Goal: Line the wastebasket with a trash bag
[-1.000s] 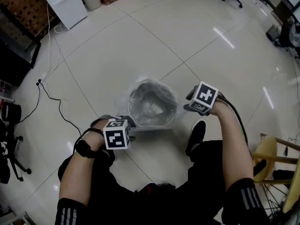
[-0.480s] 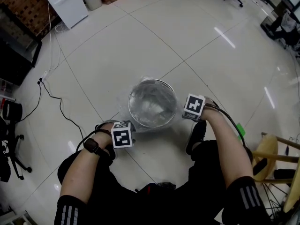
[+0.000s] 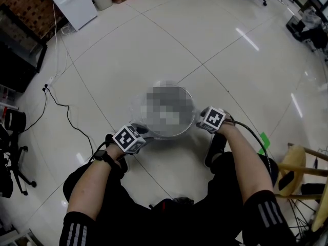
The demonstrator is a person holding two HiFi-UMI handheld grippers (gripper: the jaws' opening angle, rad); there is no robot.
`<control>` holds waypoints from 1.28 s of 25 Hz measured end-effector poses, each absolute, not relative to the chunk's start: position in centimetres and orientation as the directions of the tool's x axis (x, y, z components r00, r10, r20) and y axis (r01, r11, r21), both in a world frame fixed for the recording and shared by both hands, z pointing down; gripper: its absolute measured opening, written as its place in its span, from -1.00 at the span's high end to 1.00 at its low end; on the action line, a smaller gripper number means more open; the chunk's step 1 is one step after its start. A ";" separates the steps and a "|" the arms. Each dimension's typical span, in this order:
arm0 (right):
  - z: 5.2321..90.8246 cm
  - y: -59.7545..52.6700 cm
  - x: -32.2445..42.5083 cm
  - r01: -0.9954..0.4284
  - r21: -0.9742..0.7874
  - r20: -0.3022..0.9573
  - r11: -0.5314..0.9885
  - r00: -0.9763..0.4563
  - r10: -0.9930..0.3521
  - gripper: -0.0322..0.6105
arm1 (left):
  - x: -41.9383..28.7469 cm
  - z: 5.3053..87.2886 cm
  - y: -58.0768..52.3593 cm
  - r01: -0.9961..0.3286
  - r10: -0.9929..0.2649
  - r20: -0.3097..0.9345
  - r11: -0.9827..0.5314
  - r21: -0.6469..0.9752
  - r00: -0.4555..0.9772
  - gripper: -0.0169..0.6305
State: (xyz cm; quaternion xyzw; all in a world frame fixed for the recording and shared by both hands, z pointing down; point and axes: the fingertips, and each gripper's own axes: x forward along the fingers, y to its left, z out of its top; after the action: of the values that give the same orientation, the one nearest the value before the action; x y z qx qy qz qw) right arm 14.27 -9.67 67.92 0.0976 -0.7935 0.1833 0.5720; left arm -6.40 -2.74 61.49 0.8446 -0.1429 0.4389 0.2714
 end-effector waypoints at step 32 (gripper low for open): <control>62.0 -12.3 13.5 -0.398 -0.116 0.929 0.910 -0.368 -0.043 0.05 | -10.4 48.9 -11.3 -0.534 -0.315 0.769 -0.844 0.040 0.556 0.33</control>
State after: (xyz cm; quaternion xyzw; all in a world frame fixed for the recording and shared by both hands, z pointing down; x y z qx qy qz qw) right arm 13.50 -12.35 61.99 0.1359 -0.8108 0.1627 0.5455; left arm -10.40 -11.27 48.90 0.8714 -0.2437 0.4034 0.1359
